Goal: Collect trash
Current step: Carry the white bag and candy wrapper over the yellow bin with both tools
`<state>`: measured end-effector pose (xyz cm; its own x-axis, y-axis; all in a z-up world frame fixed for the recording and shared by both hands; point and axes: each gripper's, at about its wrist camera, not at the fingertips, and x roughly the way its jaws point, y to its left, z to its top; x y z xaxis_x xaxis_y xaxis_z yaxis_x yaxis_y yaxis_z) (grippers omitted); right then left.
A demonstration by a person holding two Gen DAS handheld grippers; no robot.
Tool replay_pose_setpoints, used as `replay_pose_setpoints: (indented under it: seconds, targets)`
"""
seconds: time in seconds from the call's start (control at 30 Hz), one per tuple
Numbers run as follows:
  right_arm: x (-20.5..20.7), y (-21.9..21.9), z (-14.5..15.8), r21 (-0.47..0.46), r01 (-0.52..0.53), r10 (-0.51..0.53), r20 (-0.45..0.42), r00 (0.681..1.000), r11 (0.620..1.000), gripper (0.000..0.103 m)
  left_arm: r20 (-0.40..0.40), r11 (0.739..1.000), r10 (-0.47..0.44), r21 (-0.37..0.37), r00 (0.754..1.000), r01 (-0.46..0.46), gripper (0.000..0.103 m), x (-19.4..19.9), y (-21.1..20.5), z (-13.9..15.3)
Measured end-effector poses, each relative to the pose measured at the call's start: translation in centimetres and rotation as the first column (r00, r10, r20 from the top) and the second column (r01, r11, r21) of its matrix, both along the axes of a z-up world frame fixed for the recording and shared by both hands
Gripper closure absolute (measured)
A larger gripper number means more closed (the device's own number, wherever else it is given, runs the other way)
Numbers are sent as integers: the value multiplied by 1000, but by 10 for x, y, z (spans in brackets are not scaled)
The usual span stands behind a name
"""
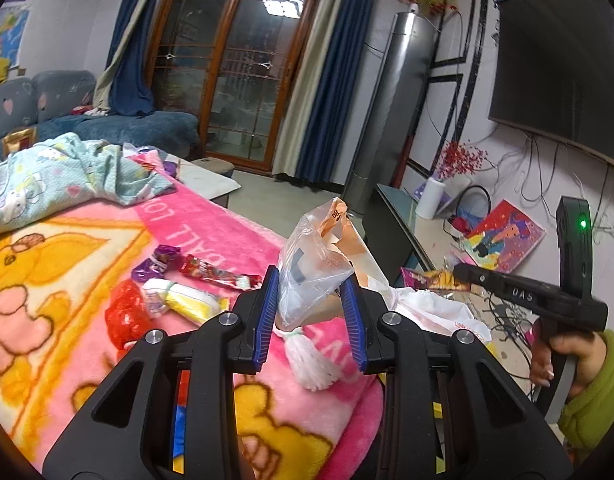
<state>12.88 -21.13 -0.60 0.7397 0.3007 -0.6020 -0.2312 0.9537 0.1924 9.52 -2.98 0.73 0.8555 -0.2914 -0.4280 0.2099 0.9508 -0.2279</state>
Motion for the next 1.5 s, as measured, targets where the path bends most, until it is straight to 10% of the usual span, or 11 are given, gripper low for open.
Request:
replay_pose_setpoints:
  seconds: [1.5]
  targets:
    - [3,-124,-36,63,290,-286,-69,956,955,93,-90,917,-308,236,947,321,78,33,-185,-66]
